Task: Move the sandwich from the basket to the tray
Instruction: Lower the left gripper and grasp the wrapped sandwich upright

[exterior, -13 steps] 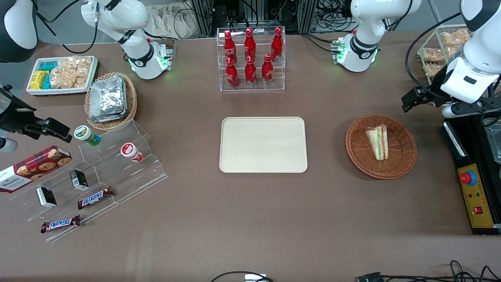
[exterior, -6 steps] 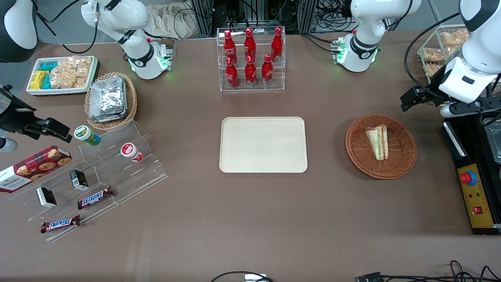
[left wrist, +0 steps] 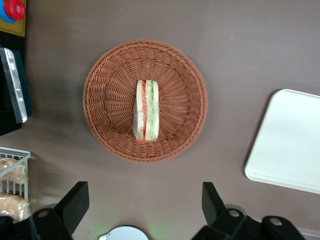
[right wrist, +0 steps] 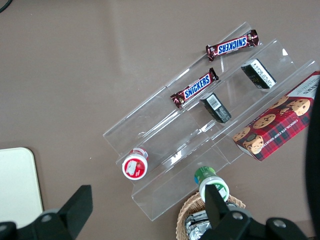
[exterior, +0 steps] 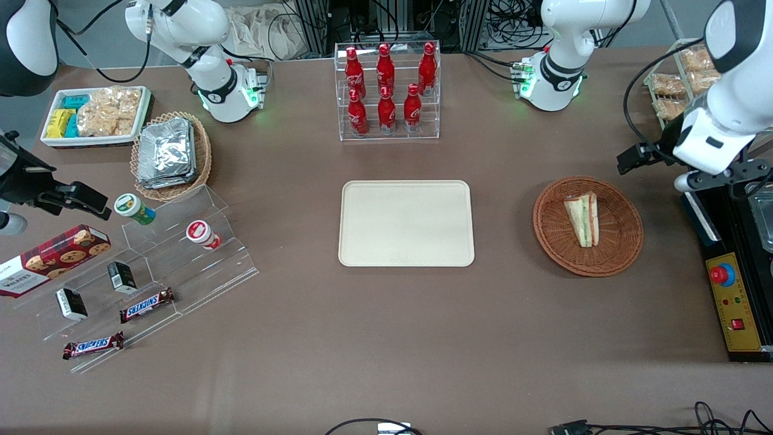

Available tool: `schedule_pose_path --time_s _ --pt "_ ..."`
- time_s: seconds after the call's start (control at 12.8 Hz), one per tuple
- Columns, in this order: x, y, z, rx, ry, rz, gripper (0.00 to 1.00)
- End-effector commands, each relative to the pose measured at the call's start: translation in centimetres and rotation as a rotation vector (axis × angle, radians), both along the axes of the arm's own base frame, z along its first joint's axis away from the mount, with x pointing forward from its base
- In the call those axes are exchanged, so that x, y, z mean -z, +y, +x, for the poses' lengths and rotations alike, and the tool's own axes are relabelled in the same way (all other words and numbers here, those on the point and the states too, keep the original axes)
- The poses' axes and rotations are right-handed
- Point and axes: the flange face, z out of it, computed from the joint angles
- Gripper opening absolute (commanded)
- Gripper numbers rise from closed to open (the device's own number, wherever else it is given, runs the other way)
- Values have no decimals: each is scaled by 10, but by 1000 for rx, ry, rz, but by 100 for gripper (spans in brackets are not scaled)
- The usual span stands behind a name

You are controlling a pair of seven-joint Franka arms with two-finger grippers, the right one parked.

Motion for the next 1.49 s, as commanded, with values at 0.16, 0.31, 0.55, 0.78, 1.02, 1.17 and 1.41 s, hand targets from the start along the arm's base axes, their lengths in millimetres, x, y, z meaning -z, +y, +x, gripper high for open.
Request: schedule_pose_path --time_s 0.16,0.31,0.55,0.78,1.02,1.17,1.41 --pt "120 9 -18 -35 -42 12 100" --pt "155 9 -17 -48 -32 11 100" --pt "211 15 -19 -60 -10 6 100" --pt "261 15 -25 -61 -19 1 100" --pt "294 14 -31 -59 -16 -2 100" --pt "296 14 -32 -59 -13 -2 100" --pt "296 14 -32 -59 -15 -2 97"
